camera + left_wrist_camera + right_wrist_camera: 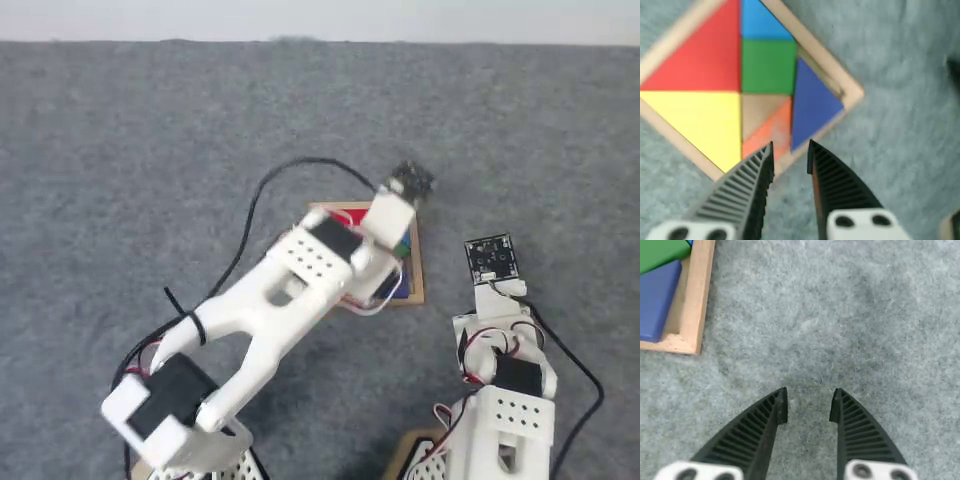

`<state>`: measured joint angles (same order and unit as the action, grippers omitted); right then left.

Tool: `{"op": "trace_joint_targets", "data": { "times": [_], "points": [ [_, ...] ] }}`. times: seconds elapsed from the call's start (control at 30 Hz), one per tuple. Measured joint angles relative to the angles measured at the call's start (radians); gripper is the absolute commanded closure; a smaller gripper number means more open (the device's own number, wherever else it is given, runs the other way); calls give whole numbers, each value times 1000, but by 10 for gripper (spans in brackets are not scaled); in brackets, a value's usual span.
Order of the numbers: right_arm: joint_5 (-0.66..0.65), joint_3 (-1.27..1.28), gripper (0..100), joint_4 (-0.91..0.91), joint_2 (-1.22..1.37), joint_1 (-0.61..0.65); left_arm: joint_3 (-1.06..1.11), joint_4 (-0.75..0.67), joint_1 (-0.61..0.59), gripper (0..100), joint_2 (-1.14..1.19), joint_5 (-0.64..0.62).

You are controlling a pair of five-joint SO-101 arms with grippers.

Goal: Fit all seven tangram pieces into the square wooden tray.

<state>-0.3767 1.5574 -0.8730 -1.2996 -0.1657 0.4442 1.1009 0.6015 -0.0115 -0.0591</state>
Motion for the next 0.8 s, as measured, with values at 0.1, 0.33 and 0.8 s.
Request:
{"op": "trace_joint_targets", "data": {
  "times": [0.1, 0.33, 0.8],
  "points": [
    [0, 0, 841, 0, 0, 0, 91, -60, 3, 933, -5, 28],
    [0, 0, 841, 0, 0, 0, 78, -104, 3, 935, 87, 37],
    [0, 0, 841, 0, 0, 0, -87, -72, 5, 939, 224, 40]
  ]
}}
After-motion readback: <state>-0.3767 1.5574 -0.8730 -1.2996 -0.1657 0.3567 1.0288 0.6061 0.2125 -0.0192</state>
